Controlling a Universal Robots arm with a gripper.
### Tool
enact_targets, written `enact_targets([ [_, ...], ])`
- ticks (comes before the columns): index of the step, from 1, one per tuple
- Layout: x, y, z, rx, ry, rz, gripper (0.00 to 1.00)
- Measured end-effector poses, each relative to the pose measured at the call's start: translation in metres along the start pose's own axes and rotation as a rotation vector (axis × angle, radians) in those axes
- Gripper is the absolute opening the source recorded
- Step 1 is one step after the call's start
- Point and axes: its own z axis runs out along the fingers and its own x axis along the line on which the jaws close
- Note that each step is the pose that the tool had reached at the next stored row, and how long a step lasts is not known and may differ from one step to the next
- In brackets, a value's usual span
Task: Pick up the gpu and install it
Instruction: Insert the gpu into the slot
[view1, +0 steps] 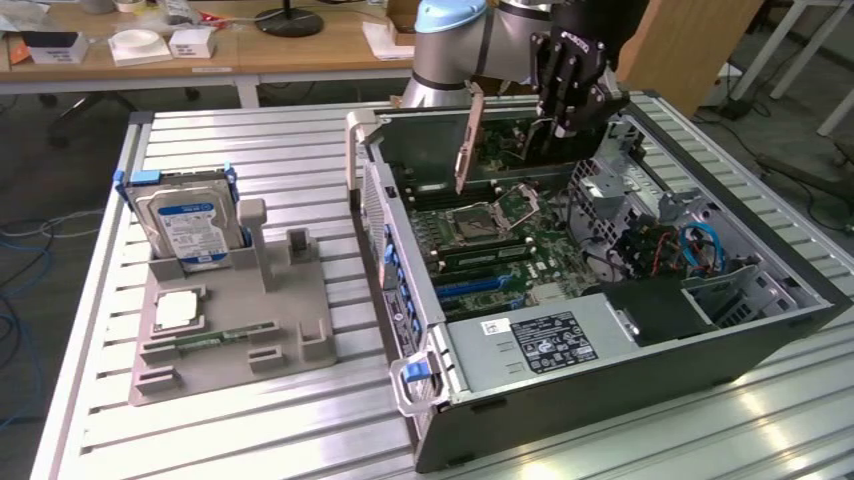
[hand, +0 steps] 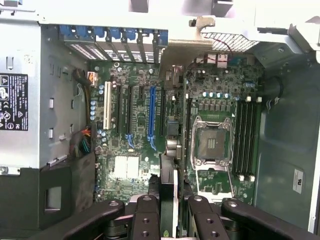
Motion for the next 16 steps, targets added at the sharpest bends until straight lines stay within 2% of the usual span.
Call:
enact_targets([
  [10, 0.0, 0.0, 0.0016, 0.0001, -0.0003, 0.0, 0.27],
  [16, 0.0007, 0.0002, 0.0095, 0.0001, -0.0003, 0.0, 0.27],
])
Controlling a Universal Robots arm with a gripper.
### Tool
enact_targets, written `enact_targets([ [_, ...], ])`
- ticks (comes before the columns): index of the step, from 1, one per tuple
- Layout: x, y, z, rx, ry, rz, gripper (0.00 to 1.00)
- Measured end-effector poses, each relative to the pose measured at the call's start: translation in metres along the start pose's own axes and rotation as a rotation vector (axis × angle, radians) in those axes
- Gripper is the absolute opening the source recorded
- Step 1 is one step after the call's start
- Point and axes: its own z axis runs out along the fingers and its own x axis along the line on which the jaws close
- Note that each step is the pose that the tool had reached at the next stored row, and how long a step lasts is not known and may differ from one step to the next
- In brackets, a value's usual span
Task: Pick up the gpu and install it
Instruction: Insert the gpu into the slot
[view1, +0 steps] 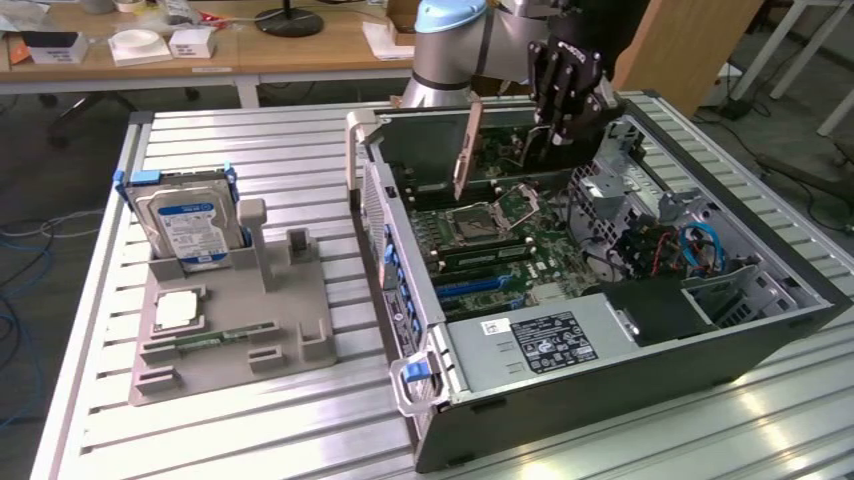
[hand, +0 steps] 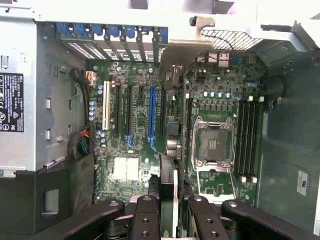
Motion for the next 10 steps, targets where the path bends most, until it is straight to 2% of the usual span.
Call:
enact_targets([
  [5, 0.001, 0.0012, 0.0048, -0.0001, 0.0002, 0.0, 0.27],
  [10, 0.001, 0.0115, 0.0071, -0.0001, 0.0006, 0.001, 0.27],
])
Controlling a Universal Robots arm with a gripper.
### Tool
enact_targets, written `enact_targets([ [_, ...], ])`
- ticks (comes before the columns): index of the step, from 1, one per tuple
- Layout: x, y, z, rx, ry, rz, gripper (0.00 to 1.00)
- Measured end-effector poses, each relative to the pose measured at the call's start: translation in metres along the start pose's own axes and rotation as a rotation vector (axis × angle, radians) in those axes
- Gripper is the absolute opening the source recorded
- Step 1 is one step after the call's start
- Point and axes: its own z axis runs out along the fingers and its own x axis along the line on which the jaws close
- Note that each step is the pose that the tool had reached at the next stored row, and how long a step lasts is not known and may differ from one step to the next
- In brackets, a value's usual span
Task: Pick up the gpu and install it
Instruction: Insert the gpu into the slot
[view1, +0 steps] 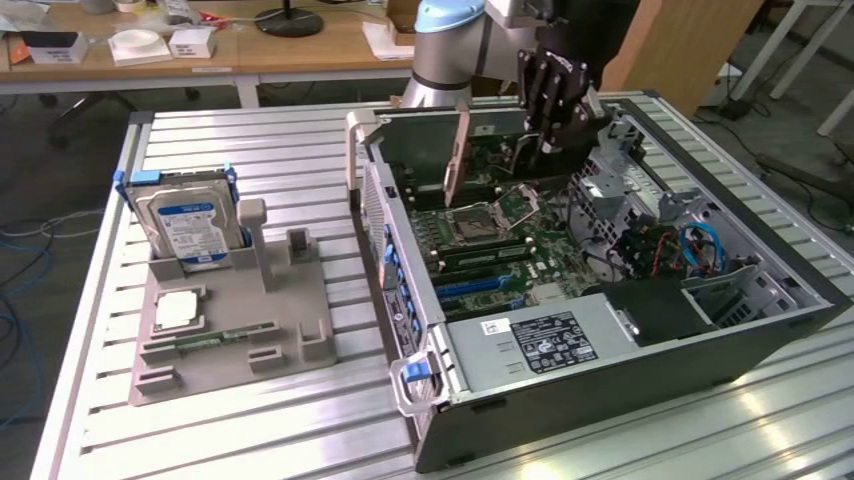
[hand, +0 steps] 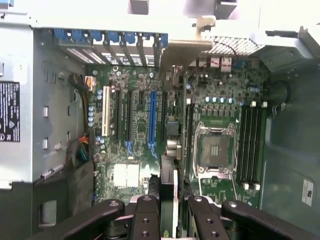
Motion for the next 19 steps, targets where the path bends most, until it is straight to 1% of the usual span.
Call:
enact_targets([
  [3, 0.003, 0.0012, 0.0006, 0.0, 0.0, 0.0, 0.27],
  [9, 0.012, 0.0016, 0.001, 0.0, -0.0001, 0.001, 0.27],
  [13, 0.013, 0.0037, 0.0033, 0.0, -0.0001, 0.017, 0.27],
  [15, 0.013, 0.0054, 0.005, 0.0001, -0.0001, 0.019, 0.27],
  [19, 0.014, 0.006, 0.0099, 0.0, 0.0, 0.019, 0.27],
])
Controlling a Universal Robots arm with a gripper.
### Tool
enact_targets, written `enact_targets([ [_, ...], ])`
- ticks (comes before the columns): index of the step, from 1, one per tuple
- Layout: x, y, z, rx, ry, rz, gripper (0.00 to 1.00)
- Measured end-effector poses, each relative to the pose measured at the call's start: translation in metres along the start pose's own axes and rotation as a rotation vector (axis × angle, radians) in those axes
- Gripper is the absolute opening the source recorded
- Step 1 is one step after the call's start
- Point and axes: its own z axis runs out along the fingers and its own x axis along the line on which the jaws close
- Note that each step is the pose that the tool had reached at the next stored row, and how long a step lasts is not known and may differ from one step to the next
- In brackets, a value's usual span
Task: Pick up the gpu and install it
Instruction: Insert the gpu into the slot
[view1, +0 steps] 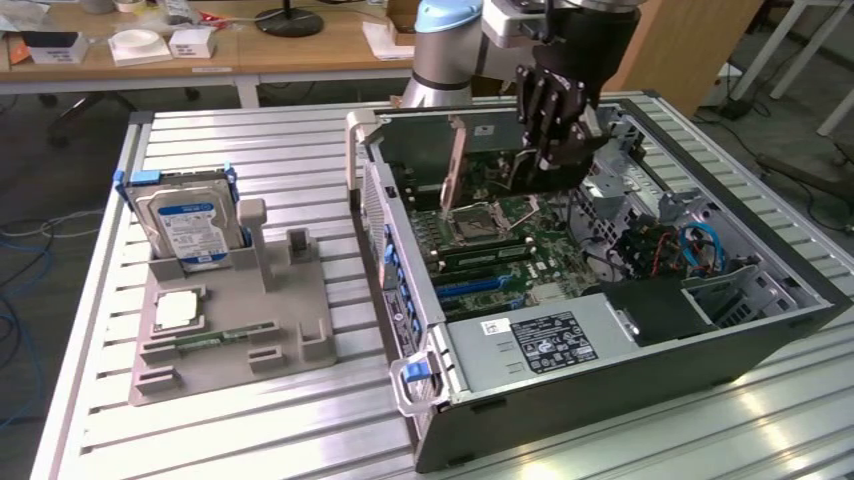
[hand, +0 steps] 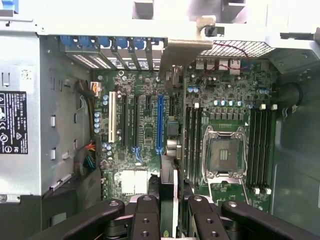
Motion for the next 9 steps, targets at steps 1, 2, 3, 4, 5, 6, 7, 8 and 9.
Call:
enact_targets([
  [1, 0.0, 0.0002, 0.0014, 0.0, 0.0001, 0.0, 0.27],
  [2, 0.0, 0.0006, 0.0028, 0.0, 0.0, 0.0, 0.27],
  [3, 0.0, 0.0008, 0.0043, 0.0, 0.0, 0.0, 0.27],
  [4, 0.0, 0.0011, 0.0057, 0.0001, -0.0001, 0.0, 0.27],
  [5, 0.0, 0.0013, 0.0071, 0.0, -0.0001, 0.0, 0.27],
  [6, 0.0, 0.0015, 0.0086, 0.0, 0.0, 0.0, 0.27],
  [7, 0.0, 0.0016, 0.0101, 0.0, -0.0001, 0.0, 0.27],
  [8, 0.0, 0.0017, 0.0117, 0.0, -0.0001, 0.0, 0.27],
  [9, 0.0, 0.0018, 0.0131, 0.0, -0.0001, 0.0, 0.27],
])
